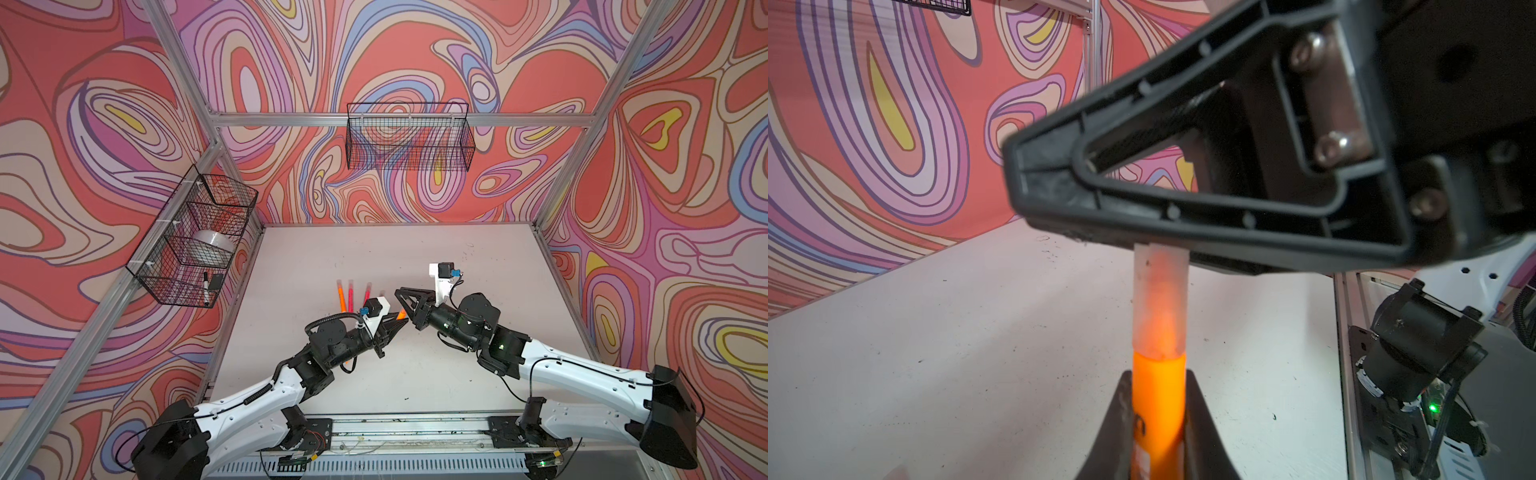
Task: Insert pens into pen caps
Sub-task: Put on the pen cap to the pen.
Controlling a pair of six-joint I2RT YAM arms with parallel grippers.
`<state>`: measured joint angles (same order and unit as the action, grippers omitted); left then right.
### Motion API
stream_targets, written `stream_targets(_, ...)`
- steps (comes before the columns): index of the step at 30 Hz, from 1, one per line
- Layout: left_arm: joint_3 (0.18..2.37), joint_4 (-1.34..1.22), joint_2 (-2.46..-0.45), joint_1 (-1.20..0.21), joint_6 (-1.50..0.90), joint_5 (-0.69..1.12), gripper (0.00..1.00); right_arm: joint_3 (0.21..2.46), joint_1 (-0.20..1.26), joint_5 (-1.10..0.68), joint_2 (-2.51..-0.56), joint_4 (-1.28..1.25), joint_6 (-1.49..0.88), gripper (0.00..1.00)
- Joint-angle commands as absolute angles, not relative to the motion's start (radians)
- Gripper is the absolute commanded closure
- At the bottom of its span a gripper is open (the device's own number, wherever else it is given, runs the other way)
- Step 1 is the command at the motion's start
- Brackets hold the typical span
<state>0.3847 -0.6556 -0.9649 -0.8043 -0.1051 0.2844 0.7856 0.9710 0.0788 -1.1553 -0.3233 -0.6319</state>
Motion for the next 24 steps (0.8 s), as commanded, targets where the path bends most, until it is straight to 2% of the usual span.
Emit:
stream_targets(1, 0.419, -0.658, -0.965, -0.805, -0.096, 0.254, 1.00, 0.787, 0.988, 0.065, -1.164, -0.314, -0.629, 0.84)
stream_targets(10, 0.525, -0.549, -0.971, -0.803, -0.125, 0.075, 1.00, 0.745, 1.015, 0.102, -1.171, -0.309, -0.613, 1.00)
stream_targets(24, 0.666, -0.469, -0.951, -0.795, -0.112, 0.015, 1.00, 0.689, 1.136, 0.226, -1.247, -0.342, -0.592, 1.00)
